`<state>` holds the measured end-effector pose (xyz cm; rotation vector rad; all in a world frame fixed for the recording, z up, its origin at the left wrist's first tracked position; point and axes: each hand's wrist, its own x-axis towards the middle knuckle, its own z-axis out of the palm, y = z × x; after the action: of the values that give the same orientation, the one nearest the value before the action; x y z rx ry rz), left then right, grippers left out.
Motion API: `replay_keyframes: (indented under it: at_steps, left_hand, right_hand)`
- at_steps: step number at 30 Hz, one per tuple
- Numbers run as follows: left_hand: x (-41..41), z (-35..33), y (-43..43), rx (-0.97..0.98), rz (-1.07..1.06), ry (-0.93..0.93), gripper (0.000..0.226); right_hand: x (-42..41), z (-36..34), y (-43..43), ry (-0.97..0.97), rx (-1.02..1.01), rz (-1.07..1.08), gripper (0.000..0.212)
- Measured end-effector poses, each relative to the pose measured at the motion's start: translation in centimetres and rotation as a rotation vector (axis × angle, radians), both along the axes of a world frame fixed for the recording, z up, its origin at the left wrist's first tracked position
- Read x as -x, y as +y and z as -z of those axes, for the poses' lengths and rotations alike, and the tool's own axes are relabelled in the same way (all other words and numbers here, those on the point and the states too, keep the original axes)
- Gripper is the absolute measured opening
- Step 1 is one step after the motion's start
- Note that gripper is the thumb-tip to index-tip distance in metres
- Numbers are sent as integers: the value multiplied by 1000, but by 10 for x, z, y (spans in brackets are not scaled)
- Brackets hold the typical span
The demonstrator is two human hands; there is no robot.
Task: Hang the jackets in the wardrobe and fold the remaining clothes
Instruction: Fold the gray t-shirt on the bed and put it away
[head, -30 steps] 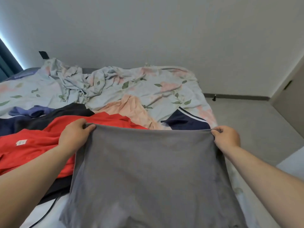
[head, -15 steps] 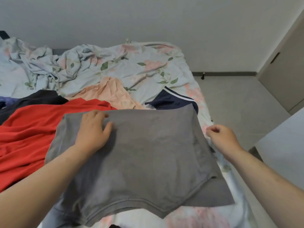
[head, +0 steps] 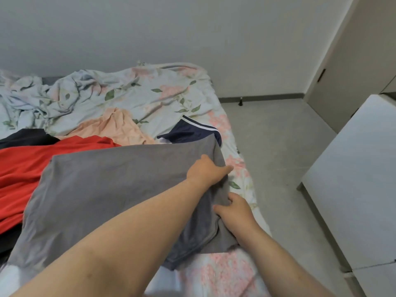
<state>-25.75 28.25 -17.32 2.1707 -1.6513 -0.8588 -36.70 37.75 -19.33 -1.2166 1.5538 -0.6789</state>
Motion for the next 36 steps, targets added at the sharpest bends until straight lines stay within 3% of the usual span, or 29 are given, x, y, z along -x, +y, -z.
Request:
replay_keyframes:
  at_steps: [2, 5, 11, 15, 19, 27, 32, 33, 36]
  left_hand:
    - [5, -4, -7, -40, -20, -74, 69]
    - [-12, -16, -14, -3, -17, -38, 14]
    - [-105, -52, 5, 27, -238, 549, 22]
    - [-184, -69, 36, 44, -328, 708, 7]
    - [-260, -75, 64, 126, -437, 769, 22]
    - [-374, -59, 116, 276, -639, 646, 38]
    - [-398, -23, 151, 296, -636, 475, 45]
    - [-399, -21, 154, 315, -637, 410, 43]
    - [-388, -21, 177, 431, -716, 215, 36]
  right_hand:
    - [-14, -6, -1, -68, 26, -73, 18]
    - [-36, -15, 0, -143, 58, -152, 25]
    - [-91, -40, 7, -336, 92, -294, 26]
    - [-153, -53, 20, -421, 81, -376, 25]
    - [-223, -64, 38, -475, 18, -501, 23]
    - [-333, -62, 75, -357, -56, -684, 28]
    - [-336, -44, 96, -184, -131, -805, 69]
    - [-327, -43, 98, -195, -125, -800, 68]
    - [-279, -41, 84, -346, -85, -516, 26]
